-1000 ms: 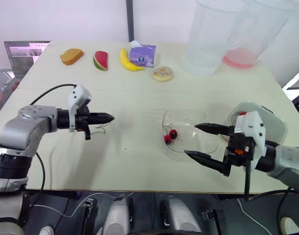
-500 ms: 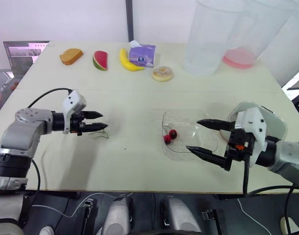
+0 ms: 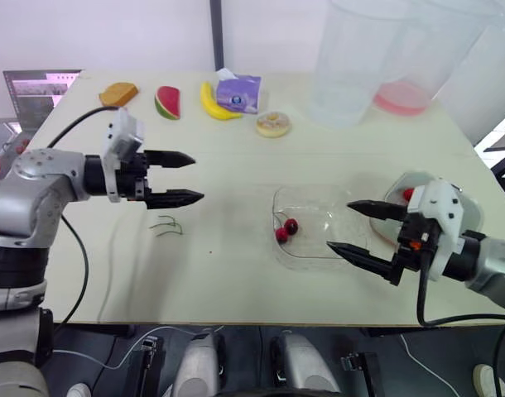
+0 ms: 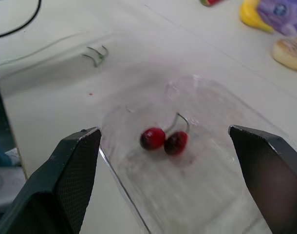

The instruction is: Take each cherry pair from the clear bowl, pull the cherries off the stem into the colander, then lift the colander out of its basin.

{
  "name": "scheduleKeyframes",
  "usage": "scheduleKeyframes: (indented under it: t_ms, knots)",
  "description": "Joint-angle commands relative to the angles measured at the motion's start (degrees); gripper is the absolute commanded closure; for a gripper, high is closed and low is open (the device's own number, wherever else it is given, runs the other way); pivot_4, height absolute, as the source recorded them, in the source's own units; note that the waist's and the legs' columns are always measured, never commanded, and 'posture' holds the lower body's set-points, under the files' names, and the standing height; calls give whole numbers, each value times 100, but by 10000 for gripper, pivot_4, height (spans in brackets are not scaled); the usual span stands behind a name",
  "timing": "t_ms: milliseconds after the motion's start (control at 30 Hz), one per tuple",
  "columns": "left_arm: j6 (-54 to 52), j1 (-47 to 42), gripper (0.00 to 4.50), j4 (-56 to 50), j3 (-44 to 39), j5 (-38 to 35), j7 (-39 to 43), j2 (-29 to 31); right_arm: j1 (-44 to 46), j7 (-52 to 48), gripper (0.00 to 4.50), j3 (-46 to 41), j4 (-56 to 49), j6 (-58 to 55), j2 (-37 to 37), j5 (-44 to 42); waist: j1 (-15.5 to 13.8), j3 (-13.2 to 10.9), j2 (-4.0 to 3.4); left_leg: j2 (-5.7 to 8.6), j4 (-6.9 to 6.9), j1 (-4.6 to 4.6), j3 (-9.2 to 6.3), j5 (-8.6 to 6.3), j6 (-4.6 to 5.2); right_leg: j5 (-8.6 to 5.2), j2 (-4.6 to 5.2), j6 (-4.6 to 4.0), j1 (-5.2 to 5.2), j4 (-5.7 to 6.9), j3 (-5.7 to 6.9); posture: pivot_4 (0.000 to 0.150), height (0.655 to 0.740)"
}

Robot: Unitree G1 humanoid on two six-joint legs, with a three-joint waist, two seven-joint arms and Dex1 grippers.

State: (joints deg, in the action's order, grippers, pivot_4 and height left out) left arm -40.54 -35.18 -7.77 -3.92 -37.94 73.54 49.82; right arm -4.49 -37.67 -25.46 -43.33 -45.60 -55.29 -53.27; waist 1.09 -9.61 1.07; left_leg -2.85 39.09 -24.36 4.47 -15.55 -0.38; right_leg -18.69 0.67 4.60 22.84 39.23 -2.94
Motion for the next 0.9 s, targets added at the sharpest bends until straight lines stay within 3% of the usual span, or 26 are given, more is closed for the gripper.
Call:
scheduleKeyframes:
  t_ms: [33, 233, 400, 567, 767, 900]
  knots:
    - [-40, 342, 368, -567, -119, -137, 102, 237, -68, 32, 0, -326, -12, -143, -106, -111, 12, 1, -2, -1, 0, 3, 0, 1, -1, 0, -1, 0, -1, 1, -2, 1500, 7400]
    - [260, 790, 368, -965, 50, 7, -12, 135, -324, 26, 0, -598, -97, -403, -200, -100, -62, 0, 3, 3, 1, 6, -1, 1, -2, 0, 3, 0, -11, 0, 0, 1500, 7400]
    - [314, 743, 368, -929, 126, 29, -83, 33, 48, 52, 0, -355, -85, -580, -360, -313, -23, 0, 1, 2, 3, 7, -1, 0, -1, 0, -1, 0, -10, 0, 0, 1500, 7400]
    - [416, 638, 368, -854, 255, 87, -50, -50, 1495, 200, 0, 812, 440, -1265, -751, -474, 7, 0, 1, 0, 1, 10, 3, 0, -1, 1, -2, -2, -8, 0, -3, 1500, 7400]
    - [527, 536, 368, -725, 360, 163, 0, -122, 3579, 468, 0, 2348, 1684, -2491, -196, -367, -19, 0, 1, 0, 1, 1, 4, 0, 0, 2, 1, -5, 6, 1, -3, 1500, 7400]
    - [591, 476, 368, -651, 425, 206, 26, -167, 4258, 98, 0, 3215, 2056, -2644, -117, 136, -45, 0, 1, 1, 1, -16, 6, 0, 1, 2, 3, -5, 23, 2, -3, 1500, 7400]
